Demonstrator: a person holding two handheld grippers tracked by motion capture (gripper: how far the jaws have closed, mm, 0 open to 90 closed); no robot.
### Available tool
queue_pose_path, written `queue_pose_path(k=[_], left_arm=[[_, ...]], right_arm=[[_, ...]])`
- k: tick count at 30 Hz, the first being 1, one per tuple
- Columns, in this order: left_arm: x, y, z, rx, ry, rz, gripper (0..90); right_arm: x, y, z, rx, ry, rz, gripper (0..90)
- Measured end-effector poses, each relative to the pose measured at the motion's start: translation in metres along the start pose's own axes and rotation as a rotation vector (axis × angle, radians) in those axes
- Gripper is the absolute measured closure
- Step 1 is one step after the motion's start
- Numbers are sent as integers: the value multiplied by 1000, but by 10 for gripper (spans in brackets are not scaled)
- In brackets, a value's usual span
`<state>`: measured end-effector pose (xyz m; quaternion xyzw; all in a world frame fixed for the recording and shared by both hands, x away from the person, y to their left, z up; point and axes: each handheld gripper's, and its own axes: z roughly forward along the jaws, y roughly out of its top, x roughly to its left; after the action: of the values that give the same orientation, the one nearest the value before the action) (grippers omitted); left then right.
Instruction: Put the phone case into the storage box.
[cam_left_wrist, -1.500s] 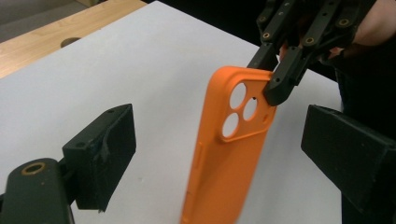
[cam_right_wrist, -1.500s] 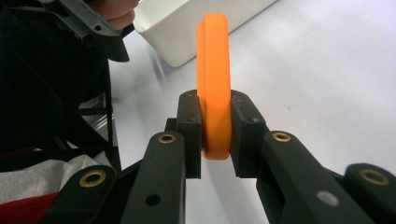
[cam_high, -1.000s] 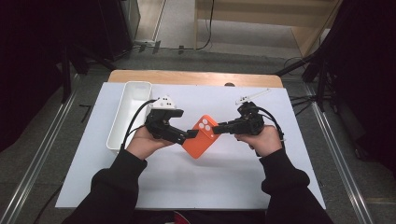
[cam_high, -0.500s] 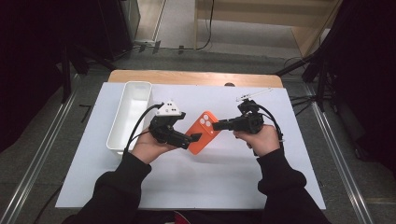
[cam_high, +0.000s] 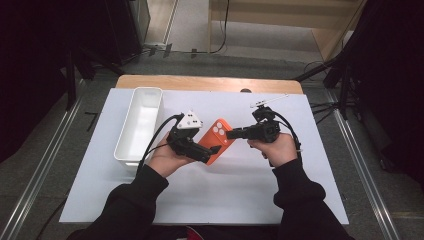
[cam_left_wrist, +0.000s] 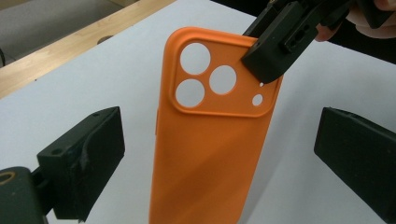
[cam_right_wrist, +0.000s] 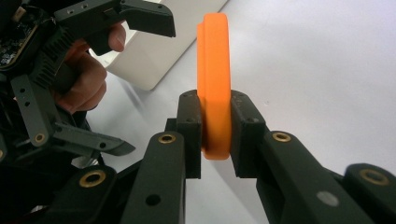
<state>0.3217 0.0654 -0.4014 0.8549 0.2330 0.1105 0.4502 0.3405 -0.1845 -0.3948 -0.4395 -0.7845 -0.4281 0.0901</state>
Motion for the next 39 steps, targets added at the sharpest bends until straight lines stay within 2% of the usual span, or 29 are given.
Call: queue_pose_path(k=[6,11,17,22,31,39], left_arm=[[-5,2,6,-9,28,37,19],[-6,3,8,-14,28,36,19],[-6,4,12,-14,19,9,9],[-7,5,17,8,19,26,8],[-7,4,23,8,43,52,8],[-6,3,26,0,46,46,9]], right_arm=[[3,2,2,9,0,-6,753],[5,3,3,13,-8,-2,753],[6,4,4,16,-5,4,753],[7,5,4,20,-10,9,753],[9,6,4,25,-13,15,753],[11,7,5,27,-22,20,753]])
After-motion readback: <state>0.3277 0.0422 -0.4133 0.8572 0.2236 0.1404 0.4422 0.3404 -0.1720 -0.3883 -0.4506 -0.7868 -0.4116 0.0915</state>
